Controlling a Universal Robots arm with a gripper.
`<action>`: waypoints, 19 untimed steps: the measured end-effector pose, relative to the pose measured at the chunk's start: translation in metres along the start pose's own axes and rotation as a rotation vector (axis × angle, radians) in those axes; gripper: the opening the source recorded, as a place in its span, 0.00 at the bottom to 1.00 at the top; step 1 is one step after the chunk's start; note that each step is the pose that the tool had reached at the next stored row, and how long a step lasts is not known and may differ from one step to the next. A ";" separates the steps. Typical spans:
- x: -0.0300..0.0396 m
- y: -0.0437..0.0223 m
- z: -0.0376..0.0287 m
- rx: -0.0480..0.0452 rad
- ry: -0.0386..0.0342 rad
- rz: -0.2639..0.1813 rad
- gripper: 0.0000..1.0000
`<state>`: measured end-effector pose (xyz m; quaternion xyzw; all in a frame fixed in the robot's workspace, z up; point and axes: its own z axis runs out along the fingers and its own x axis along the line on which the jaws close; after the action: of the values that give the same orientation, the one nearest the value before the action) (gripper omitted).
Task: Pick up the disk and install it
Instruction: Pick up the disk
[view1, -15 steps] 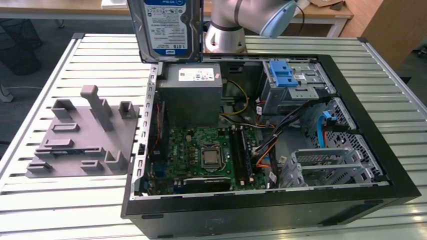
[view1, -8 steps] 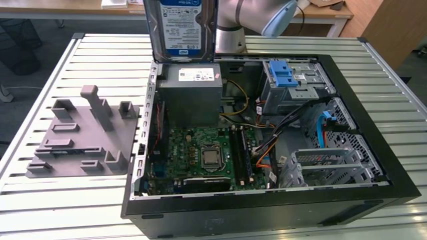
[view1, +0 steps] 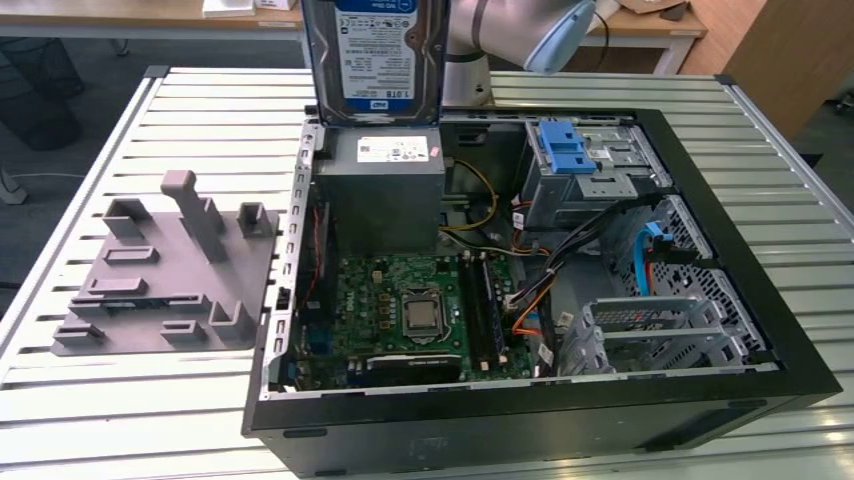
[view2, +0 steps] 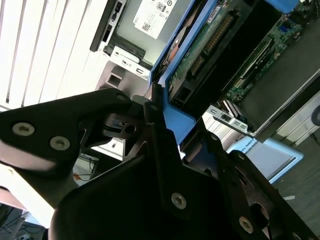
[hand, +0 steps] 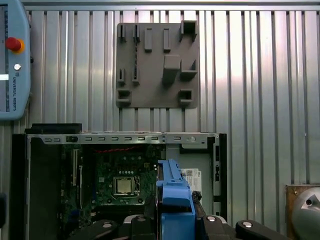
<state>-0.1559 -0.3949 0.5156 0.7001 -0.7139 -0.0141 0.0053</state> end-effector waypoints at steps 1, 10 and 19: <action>0.0000 -0.0002 0.0000 0.0000 0.0001 0.000 0.36; 0.0122 -0.0005 0.0000 0.0000 0.0000 0.000 0.36; 0.0188 -0.0095 0.0005 -0.0001 0.0001 0.000 0.36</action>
<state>-0.1468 -0.4139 0.5147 0.7002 -0.7138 -0.0141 0.0054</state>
